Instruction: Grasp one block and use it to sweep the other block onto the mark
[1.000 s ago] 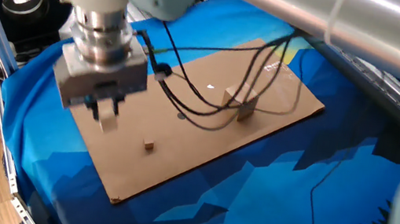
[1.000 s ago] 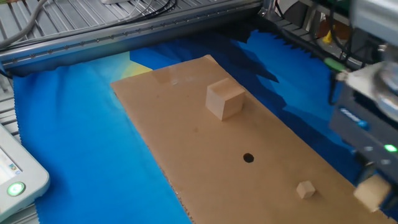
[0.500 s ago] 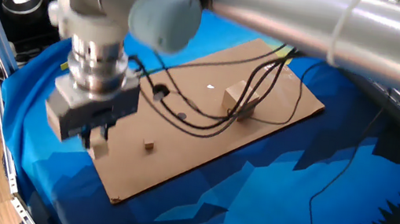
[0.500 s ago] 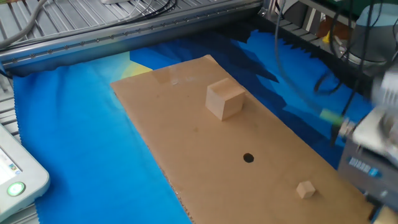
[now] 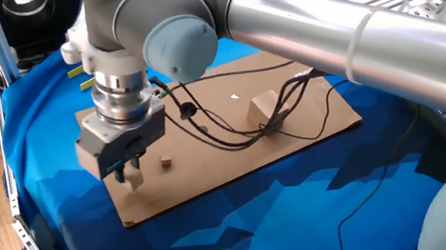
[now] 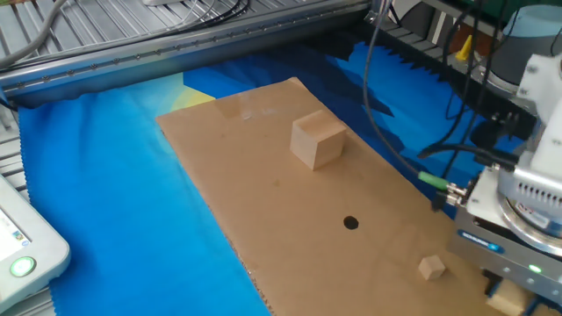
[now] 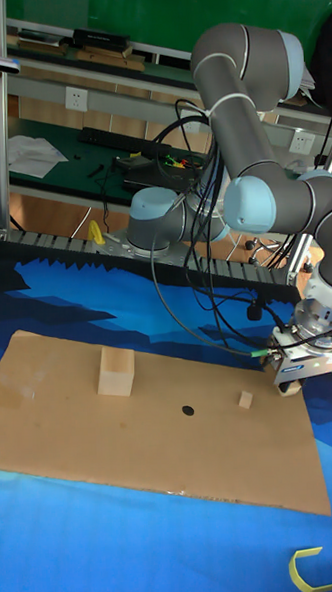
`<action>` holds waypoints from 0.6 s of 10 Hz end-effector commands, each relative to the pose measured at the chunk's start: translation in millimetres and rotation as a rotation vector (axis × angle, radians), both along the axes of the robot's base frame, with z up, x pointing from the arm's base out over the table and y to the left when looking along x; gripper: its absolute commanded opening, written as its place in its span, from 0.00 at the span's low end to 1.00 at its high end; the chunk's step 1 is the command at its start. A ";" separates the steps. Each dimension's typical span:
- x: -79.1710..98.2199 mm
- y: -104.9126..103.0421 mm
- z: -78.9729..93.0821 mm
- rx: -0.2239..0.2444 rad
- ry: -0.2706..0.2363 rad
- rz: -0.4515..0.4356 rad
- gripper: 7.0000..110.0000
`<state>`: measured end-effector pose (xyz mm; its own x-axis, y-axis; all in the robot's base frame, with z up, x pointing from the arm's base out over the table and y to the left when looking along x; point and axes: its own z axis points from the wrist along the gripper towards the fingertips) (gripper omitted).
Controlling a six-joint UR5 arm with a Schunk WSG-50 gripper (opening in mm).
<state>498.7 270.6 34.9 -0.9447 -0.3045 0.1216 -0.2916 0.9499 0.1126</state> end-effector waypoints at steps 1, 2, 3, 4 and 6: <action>17.8 -14.1 3.6 -0.004 -0.061 0.049 0.00; 21.7 -18.2 -4.2 0.037 -0.072 0.078 0.00; 23.2 -31.3 -10.0 0.028 -0.073 0.096 0.00; 19.5 -38.7 -13.9 0.033 -0.060 0.105 0.00; 8.2 -50.0 -16.1 0.034 -0.021 0.115 0.00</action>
